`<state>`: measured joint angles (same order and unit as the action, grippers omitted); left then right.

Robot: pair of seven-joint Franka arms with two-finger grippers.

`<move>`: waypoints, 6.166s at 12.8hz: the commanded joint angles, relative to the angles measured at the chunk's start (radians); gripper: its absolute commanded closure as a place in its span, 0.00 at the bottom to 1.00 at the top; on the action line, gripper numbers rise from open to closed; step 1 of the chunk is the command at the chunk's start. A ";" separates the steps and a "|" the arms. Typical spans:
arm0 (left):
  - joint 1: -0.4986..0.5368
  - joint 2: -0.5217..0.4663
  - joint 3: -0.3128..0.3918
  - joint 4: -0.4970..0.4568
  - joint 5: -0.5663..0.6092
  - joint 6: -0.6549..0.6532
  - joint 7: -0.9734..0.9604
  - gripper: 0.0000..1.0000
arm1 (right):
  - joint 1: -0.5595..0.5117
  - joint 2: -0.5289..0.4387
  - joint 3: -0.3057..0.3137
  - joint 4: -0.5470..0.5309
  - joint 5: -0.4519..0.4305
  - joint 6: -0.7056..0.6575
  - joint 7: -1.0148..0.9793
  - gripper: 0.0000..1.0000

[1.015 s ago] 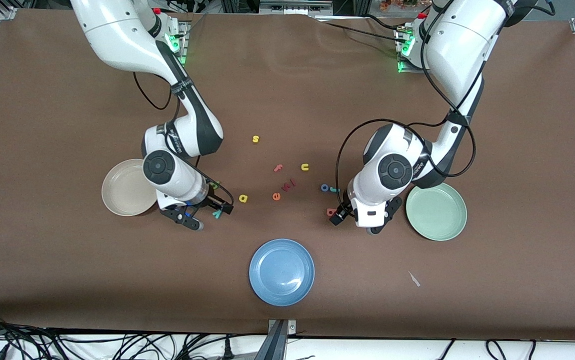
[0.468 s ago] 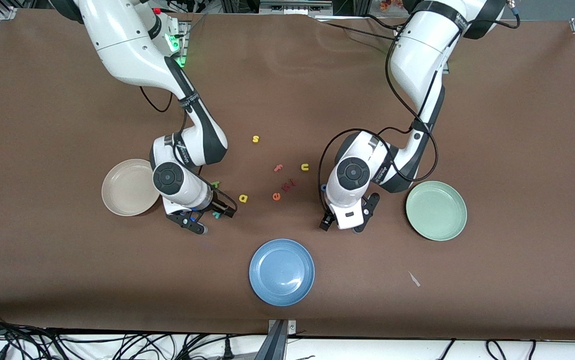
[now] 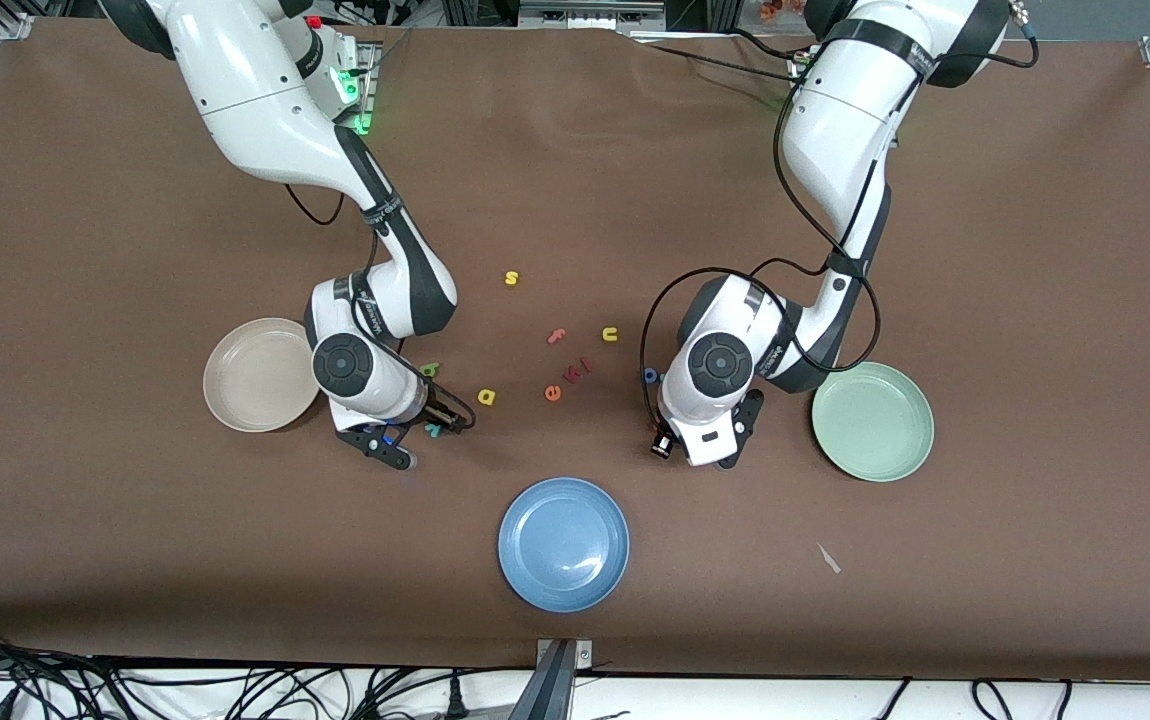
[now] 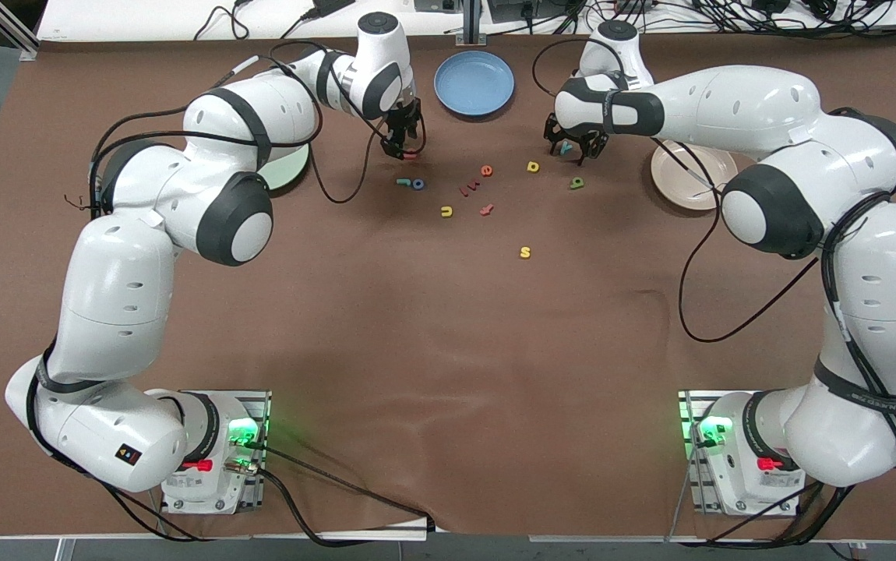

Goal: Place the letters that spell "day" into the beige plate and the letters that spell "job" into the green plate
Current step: 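Grasp the cyan y with the right gripper while the left gripper grasps pink b, then drop the y on the beige plate while the left gripper drops b on green, then grasp the green g with the right gripper while the left gripper reaches letters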

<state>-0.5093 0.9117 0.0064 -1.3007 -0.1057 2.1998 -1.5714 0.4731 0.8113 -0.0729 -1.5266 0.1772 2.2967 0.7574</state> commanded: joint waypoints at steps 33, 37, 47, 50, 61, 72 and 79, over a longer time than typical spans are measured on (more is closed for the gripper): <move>0.396 -0.283 0.000 -0.276 0.130 -0.350 1.200 1.00 | -0.011 -0.377 -0.269 -0.414 0.022 -0.076 -0.606 0.00; 0.411 -0.296 0.000 -0.438 0.132 -0.186 1.231 1.00 | -0.011 -0.330 -0.165 -0.322 0.024 -0.109 -0.371 0.00; 0.404 -0.372 -0.006 -0.451 0.118 -0.193 1.209 0.00 | 0.053 -0.189 -0.070 -0.244 0.082 0.007 -0.081 0.00; 0.396 -0.395 -0.052 -0.450 0.115 -0.195 1.099 0.00 | 0.087 -0.165 -0.070 -0.247 0.084 0.052 -0.035 0.00; 0.250 -0.295 -0.197 -0.344 0.023 -0.079 0.369 0.00 | 0.099 -0.201 -0.061 -0.375 0.090 0.175 -0.027 0.13; 0.109 -0.157 -0.194 -0.292 0.026 0.146 -0.101 0.18 | 0.099 -0.210 -0.054 -0.379 0.090 0.162 0.000 0.36; 0.107 -0.122 -0.194 -0.292 0.026 0.147 -0.108 0.24 | 0.098 -0.218 -0.054 -0.372 0.090 0.124 -0.001 0.59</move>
<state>-0.3942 0.7808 -0.1921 -1.6163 -0.0788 2.3527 -1.6634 0.5666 0.6191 -0.1305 -1.8755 0.2475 2.4309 0.7508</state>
